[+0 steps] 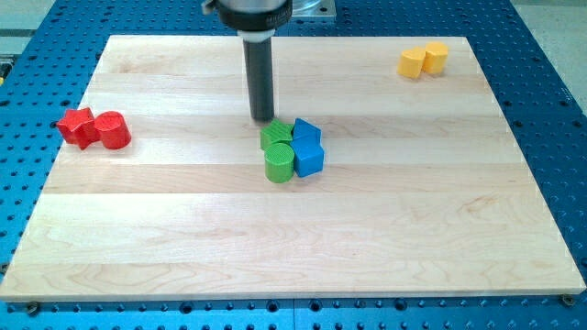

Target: Push the yellow blocks diagonally to the blue blocks

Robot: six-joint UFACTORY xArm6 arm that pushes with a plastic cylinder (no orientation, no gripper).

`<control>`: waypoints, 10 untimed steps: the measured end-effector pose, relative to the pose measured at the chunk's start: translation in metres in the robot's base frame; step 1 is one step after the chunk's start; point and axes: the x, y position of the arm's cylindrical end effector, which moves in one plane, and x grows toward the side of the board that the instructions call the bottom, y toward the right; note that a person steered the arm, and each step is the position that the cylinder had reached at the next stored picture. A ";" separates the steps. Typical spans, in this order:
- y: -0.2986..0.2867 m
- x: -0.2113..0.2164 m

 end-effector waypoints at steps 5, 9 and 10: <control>0.295 0.004; 0.252 -0.108; 0.230 -0.108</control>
